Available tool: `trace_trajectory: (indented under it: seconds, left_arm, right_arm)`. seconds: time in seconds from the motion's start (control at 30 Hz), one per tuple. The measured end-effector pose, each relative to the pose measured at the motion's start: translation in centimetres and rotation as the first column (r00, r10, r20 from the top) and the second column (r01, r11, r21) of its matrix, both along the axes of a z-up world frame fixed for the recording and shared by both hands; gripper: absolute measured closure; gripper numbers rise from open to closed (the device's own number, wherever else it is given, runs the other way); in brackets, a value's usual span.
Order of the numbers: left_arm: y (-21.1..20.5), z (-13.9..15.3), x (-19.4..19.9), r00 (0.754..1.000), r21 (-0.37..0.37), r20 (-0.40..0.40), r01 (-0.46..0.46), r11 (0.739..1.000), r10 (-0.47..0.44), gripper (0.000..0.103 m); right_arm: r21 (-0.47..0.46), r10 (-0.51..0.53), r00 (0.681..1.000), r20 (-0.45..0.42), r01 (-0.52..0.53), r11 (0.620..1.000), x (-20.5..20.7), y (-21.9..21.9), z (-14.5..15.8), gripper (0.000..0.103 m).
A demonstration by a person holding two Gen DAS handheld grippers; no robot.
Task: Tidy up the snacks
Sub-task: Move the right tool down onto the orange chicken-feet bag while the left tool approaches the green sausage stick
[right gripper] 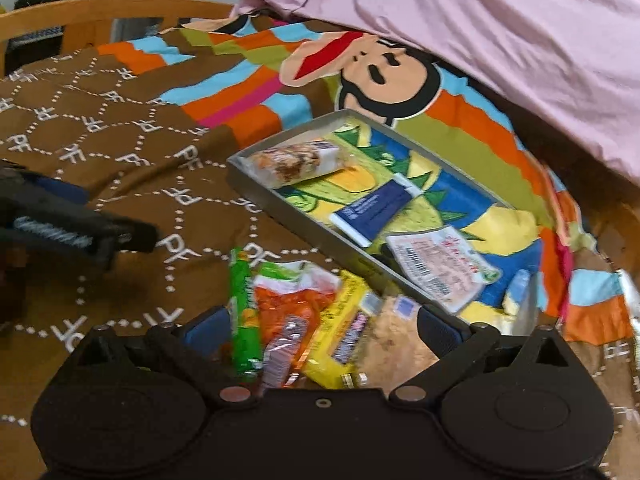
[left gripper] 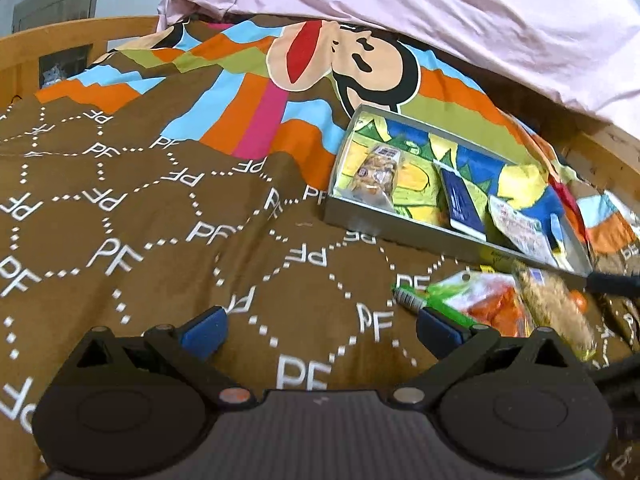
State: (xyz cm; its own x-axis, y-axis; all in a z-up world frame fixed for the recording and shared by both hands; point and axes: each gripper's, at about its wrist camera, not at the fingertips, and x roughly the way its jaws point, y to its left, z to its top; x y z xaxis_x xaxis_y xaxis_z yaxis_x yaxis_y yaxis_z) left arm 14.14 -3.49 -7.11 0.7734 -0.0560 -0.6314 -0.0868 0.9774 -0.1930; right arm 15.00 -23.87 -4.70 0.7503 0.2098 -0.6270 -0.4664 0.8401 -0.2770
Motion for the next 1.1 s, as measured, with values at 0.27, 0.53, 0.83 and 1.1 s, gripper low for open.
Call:
trace_trajectory:
  seconds: [0.27,0.53,0.83,1.1]
  left_arm:
    - [-0.4,0.0,-0.2,0.998,-0.08,0.005,0.071,0.994,-0.07,0.001]
    - [-1.6,-0.5,0.0,0.992,-0.107,0.0,0.124,0.987,-0.124,0.001]
    - [-1.5,-0.6,0.6,0.989,-0.201,0.014,0.145,0.969,-0.145,0.001]
    - [-2.1,-1.6,2.1,0.96,-0.333,0.006,0.265,0.905,-0.279,0.001]
  right_arm:
    - [-0.025,-0.133,0.991,0.025,0.133,0.991,1.0,-1.1,0.2,0.007]
    - [-0.103,-0.125,0.992,0.0,0.124,0.987,1.1,-0.6,-1.3,0.007]
    - [-0.041,-0.054,0.998,-0.045,0.052,0.998,0.6,0.7,-1.5,0.007]
    - [0.052,-0.003,0.993,-0.118,0.009,0.999,0.8,1.2,-2.1,0.018]
